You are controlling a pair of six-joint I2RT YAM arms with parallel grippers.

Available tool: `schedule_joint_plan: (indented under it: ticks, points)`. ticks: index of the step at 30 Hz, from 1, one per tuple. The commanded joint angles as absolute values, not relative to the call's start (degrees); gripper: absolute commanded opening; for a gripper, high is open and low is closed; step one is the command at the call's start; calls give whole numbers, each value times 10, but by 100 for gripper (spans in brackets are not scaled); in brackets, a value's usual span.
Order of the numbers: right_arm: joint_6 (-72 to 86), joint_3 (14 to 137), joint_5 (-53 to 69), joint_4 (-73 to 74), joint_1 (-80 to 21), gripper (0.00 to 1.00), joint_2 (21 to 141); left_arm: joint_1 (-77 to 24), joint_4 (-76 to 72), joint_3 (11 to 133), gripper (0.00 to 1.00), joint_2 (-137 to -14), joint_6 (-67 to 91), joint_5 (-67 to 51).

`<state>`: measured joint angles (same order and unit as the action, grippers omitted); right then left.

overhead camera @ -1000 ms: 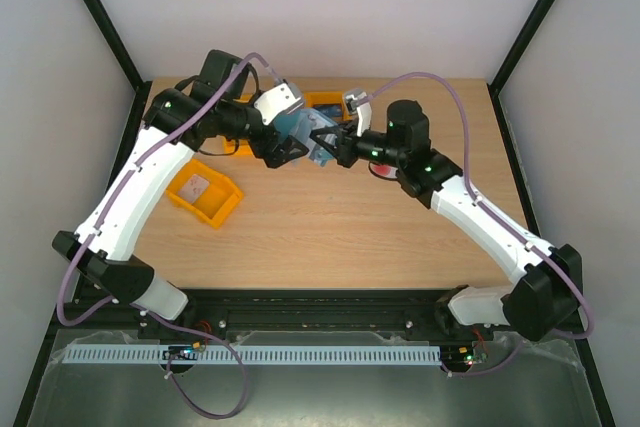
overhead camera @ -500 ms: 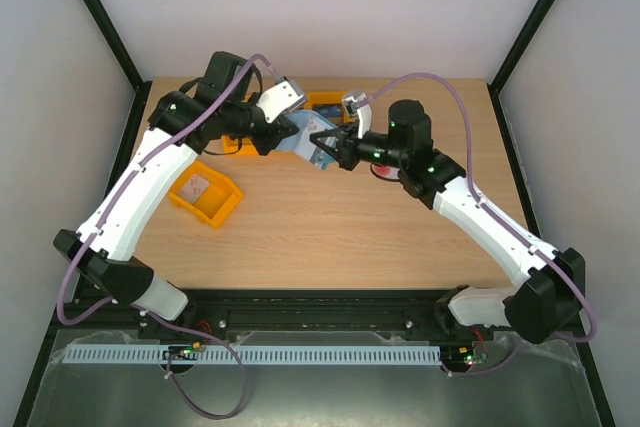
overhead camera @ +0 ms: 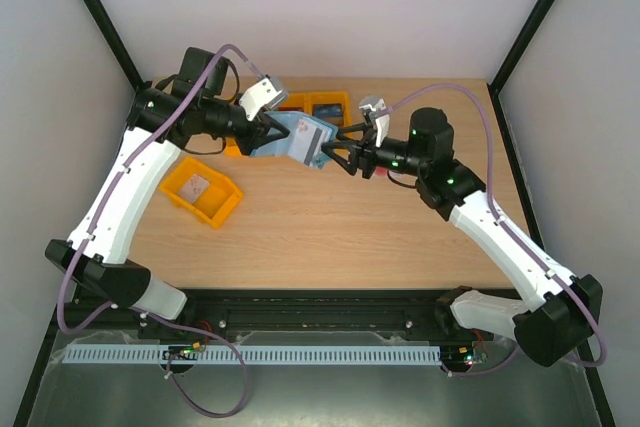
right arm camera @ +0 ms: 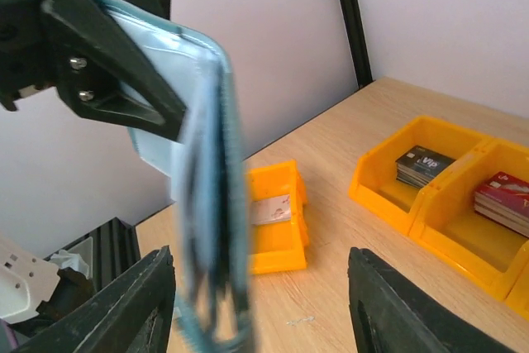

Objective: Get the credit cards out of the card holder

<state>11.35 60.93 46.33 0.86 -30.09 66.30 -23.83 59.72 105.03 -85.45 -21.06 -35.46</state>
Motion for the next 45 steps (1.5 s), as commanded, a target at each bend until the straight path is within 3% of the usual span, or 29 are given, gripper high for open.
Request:
schedule_joint_plan:
  ticks: [1,8,16,33,45]
  points:
    - [110,610,470,3,-300,55,670,-241,618,1067,2,-834,-225,-411]
    - [91,627,466,31,-294,50,679,-240,629,1083,2,-830,-235,-418]
    - [26,644,451,108,-291,56,668,-241,632,1091,2,-831,-240,-406]
    - [121,652,505,12,-291,57,681,-245,625,1086,2,-835,-229,-429]
    - [106,608,559,-21,-306,72,655,-245,618,1077,2,-831,-220,-404]
